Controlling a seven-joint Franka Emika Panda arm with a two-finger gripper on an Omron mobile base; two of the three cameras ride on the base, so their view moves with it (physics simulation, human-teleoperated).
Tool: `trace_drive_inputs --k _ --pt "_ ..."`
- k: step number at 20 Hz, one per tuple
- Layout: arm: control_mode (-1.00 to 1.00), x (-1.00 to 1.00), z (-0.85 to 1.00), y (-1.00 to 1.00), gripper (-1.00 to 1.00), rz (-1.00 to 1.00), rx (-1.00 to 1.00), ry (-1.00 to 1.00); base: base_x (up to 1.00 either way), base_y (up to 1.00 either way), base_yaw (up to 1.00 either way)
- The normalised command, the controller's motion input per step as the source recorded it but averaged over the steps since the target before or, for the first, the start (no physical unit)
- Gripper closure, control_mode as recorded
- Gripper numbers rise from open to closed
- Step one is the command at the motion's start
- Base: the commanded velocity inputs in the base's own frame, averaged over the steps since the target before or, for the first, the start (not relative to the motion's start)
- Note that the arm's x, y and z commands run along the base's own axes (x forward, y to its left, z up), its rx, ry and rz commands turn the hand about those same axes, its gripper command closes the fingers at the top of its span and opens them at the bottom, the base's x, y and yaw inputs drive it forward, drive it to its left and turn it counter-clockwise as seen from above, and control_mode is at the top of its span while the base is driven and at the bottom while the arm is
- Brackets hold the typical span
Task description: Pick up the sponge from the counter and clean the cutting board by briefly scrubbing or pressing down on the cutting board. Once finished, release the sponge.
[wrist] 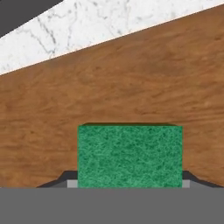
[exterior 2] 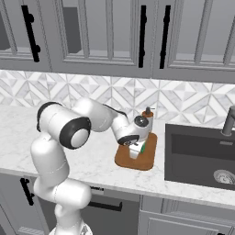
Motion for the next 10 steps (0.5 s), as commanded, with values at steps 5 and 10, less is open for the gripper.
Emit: trace_drive_inputs --k 5,10 --pt "-1.00 0.60 -0.08 0.00 1.00 0.00 0.00 -0.09 0.00 0.00 0.00" --pt "-1.00 0.44 0.00 0.00 1.00 0.00 0.00 -0.07 0.00 0.00 0.00"
